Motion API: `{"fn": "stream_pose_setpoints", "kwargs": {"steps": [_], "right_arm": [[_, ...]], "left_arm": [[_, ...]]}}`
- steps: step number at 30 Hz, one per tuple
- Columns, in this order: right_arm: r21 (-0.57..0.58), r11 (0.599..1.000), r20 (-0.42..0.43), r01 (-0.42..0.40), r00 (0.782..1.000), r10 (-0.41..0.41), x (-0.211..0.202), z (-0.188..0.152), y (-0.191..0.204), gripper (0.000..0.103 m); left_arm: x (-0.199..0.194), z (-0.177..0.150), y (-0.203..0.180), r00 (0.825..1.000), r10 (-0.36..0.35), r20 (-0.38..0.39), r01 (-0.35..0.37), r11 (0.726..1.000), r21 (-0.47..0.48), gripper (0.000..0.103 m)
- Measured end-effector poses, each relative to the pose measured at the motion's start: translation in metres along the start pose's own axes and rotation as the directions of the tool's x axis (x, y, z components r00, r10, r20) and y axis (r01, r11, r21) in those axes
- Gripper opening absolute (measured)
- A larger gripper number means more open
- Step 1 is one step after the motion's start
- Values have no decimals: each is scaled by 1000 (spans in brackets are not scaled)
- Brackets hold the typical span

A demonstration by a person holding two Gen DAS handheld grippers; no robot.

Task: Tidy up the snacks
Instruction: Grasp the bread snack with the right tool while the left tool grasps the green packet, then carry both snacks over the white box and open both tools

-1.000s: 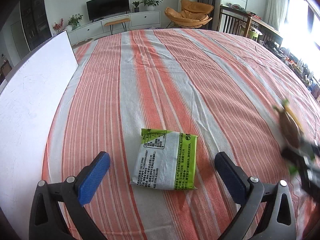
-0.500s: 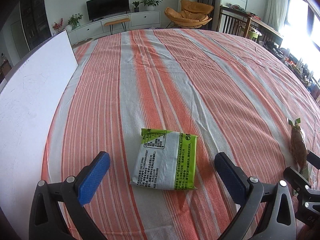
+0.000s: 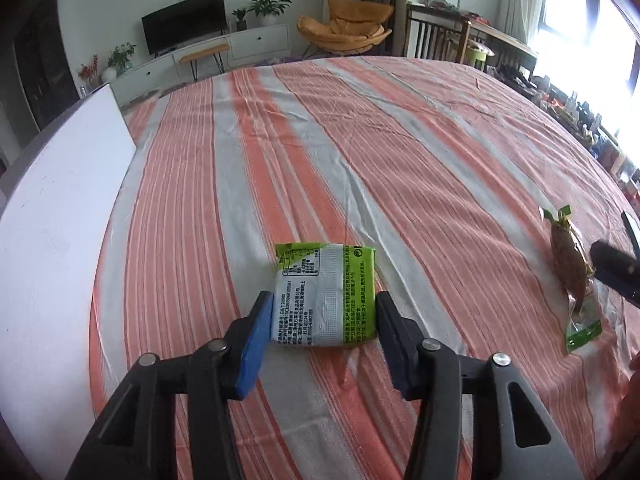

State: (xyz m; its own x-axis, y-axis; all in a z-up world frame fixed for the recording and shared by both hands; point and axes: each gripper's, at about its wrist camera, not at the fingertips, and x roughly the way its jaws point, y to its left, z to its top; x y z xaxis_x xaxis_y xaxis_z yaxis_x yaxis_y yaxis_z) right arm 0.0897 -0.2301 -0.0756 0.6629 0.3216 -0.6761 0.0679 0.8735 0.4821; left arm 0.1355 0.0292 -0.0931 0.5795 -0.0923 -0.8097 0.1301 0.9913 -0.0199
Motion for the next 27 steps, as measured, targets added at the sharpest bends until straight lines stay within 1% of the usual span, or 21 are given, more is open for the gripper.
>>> {"fn": "stream_pose_setpoints", "kwargs": {"steps": [2,3,4,5,6,7,8,10,12,13,15,16,17,19,21,22,24,25,26,27], "right_arm": [[-70,996,-40,50,998,-53,12,0,19,86],[-110,991,-60,71,995,-78,17,1,27,86],[-167,982,-97,93,989,-110,25,2,38,85],[-233,963,-114,136,979,-166,30,0,48,81],[-308,934,-133,183,963,-232,35,-3,59,64],[-373,894,-124,249,941,-315,38,-6,67,63],[-375,893,-138,250,937,-320,37,-8,66,61],[-303,929,-169,213,947,-272,30,-5,58,59],[-214,965,-187,153,963,-195,21,-2,51,58],[-169,979,-192,112,971,-144,14,0,50,50],[-126,991,-197,40,978,-64,2,2,59,48],[-123,992,-194,-2,981,-22,-5,4,71,48],[-139,990,-190,-31,982,5,-10,5,83,48],[-174,980,-186,-96,981,64,-20,4,118,48],[-176,966,-203,-190,967,153,-29,4,153,47],[-186,950,-215,-249,954,208,-35,3,176,47],[-231,911,-240,-342,927,287,-44,-3,224,47],[-256,883,-261,-393,908,329,-49,-7,252,47],[-274,857,-282,-437,888,362,-53,-13,277,47],[-296,820,-316,-490,860,400,-56,-20,308,47]], "left_arm": [[-4,-3,6,1000,-22,6,22,999,-43,49],[-8,-6,10,998,-54,9,55,995,-83,49],[-12,-8,15,996,-85,13,86,989,-118,49],[-17,-11,17,994,-107,21,109,984,-144,49],[-24,-13,19,992,-125,31,128,979,-161,49],[-33,-14,21,988,-147,44,152,973,-172,49],[-44,-15,22,984,-170,60,178,967,-180,49],[-65,-15,26,974,-208,91,222,955,-195,49],[-90,-15,31,962,-240,128,263,942,-209,49],[-104,-15,36,956,-252,152,281,935,-216,49],[-133,-15,51,946,-259,197,302,925,-233,49],[-149,-17,62,943,-253,218,303,922,-241,49],[-159,-18,71,943,-243,228,298,922,-248,49],[-184,-23,97,946,-198,255,266,926,-269,49],[-204,-30,125,956,-129,263,207,933,-296,49],[-213,-35,140,962,-87,260,168,936,-310,49],[-224,-45,171,972,17,236,67,937,-342,49],[-228,-52,188,973,71,220,14,932,-362,49],[-230,-60,206,972,128,196,-42,921,-388,49],[-232,-68,219,971,162,176,-77,910,-408,49]]}}
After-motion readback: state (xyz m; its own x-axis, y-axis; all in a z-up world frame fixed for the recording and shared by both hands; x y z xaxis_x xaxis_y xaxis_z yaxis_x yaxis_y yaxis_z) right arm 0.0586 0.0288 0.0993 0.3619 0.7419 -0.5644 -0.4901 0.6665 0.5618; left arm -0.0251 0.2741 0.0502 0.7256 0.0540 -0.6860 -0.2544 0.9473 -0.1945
